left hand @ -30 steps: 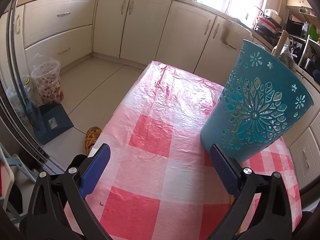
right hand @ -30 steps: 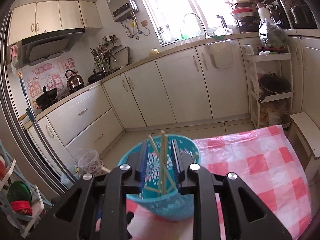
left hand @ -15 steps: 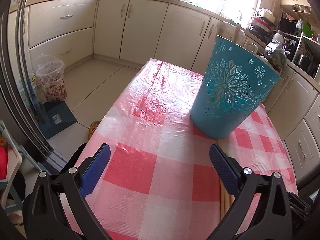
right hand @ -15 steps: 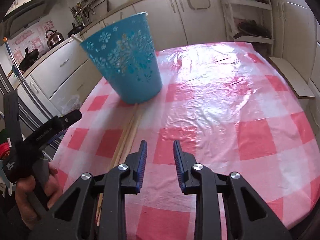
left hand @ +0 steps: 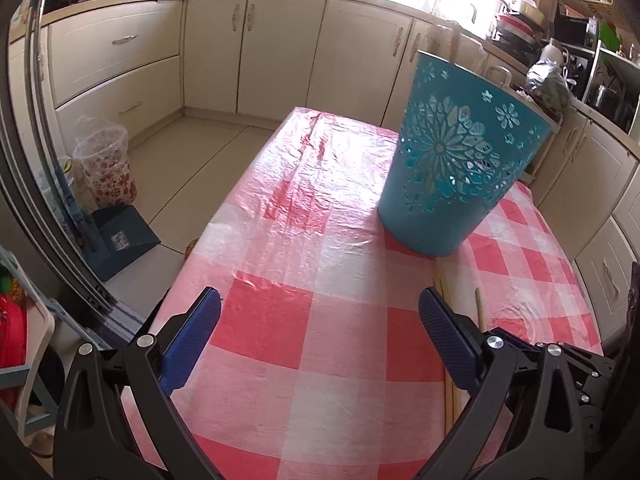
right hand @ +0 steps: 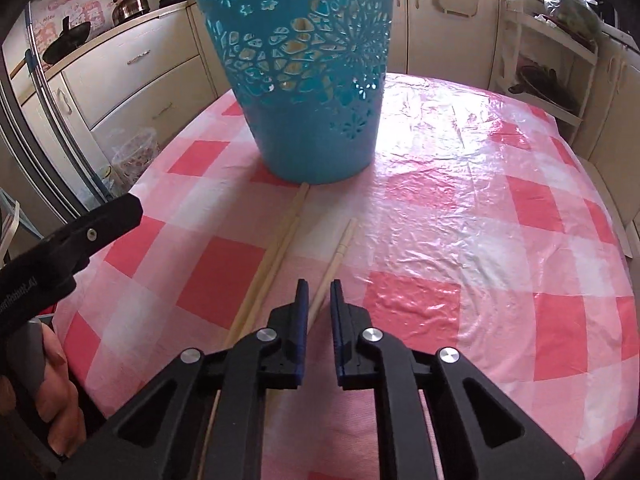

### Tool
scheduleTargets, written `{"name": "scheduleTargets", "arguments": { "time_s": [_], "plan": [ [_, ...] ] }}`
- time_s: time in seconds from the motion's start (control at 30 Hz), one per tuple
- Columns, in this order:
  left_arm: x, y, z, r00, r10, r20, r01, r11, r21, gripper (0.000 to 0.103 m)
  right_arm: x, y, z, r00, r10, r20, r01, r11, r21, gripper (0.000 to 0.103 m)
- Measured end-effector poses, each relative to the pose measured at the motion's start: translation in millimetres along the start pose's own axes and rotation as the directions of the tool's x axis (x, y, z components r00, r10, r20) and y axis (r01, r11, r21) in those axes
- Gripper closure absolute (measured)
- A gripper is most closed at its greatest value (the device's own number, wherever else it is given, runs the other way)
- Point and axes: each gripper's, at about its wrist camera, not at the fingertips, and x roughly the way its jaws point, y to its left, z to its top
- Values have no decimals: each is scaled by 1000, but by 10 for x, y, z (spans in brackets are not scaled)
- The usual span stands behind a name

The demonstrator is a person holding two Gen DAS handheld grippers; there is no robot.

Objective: Organize utensils
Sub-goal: 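Bring both grippers back down toward the sticks beside the basket, then close the left gripper on a wooden stick on the cloth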

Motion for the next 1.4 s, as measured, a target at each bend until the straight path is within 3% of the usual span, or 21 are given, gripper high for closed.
{"name": "scheduleTargets", "arguments": {
  "time_s": [0.13,0.33,0.77,1.4],
  "plan": [
    [138,-312,-31,999,14,-43,-9,995,103,8,-67,-275,-75,1000,12,9,-12,1000,15,92],
    [403,-674,-113,985,116,-129,-83,969,233,8,-117,-542,-136,998,65,23,-66,995,79,93],
    [343,-853,-73,980,167,-113,-131,953,272,8,-131,-639,-139,991,129,33,-132,985,112,93],
    [525,-867,-33,967,212,-140,-166,945,283,8,-135,-658,-142,990,135,35,-138,983,122,92]
  ]
}}
